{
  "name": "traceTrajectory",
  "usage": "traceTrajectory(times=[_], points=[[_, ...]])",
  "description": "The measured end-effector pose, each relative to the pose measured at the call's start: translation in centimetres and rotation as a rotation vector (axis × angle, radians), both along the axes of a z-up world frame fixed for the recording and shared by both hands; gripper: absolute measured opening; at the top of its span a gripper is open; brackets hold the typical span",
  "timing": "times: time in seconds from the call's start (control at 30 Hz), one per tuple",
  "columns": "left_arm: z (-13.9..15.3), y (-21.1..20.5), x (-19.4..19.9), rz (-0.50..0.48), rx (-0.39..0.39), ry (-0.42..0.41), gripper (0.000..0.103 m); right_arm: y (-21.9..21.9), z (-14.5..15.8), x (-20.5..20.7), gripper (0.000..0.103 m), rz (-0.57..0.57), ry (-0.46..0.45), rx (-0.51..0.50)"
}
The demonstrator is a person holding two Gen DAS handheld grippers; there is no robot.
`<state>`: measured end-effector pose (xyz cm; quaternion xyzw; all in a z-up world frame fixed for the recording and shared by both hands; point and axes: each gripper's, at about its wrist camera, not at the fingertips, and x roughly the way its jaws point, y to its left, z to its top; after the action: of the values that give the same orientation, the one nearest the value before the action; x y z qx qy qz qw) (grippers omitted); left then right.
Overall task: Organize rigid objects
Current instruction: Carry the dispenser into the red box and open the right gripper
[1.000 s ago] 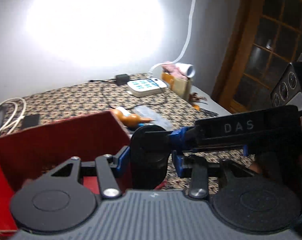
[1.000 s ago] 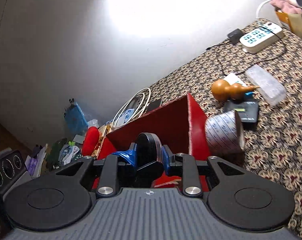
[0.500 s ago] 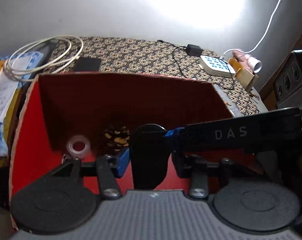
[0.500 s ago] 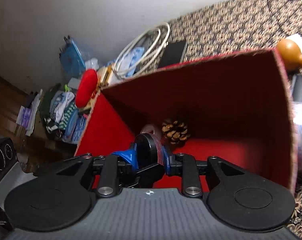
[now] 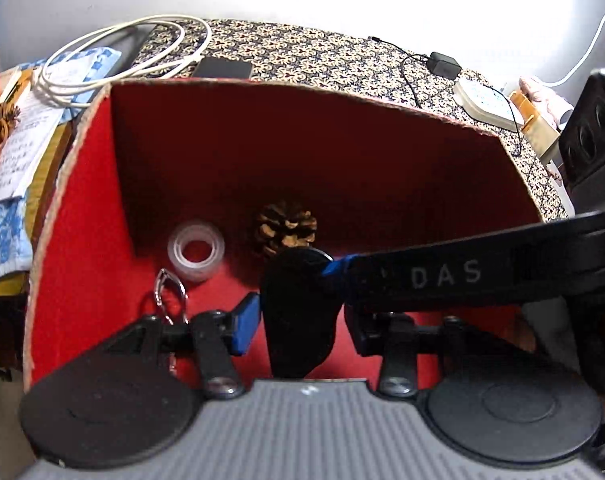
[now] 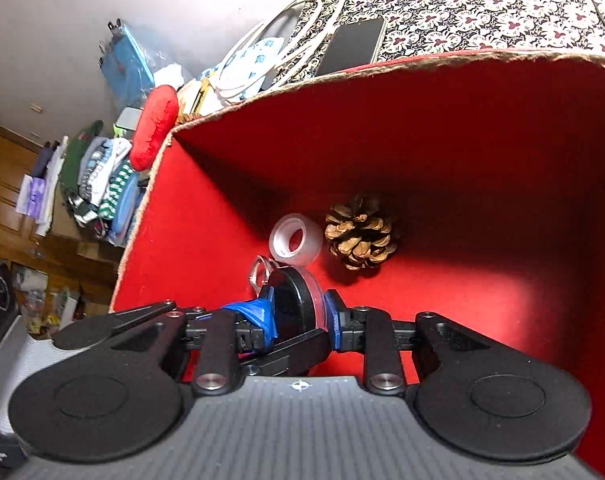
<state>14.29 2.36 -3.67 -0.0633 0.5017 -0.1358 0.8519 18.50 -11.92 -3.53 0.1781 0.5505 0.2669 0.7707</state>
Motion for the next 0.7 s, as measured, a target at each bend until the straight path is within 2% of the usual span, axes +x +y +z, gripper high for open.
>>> traceTrajectory(times=[0.2,0.7], points=[[-0.36,-0.61,-0.01,-0.004,0.068,-0.017,0.041,0.06,-0.15,0.1,0.008,-0.014,-0.018,-0.021],[-0.23,-1.09,-0.21,0.021,0.131,-0.051,0.041,-0.67,0.01,-0.17,0.008,-0.105,-0.06,-0.006]])
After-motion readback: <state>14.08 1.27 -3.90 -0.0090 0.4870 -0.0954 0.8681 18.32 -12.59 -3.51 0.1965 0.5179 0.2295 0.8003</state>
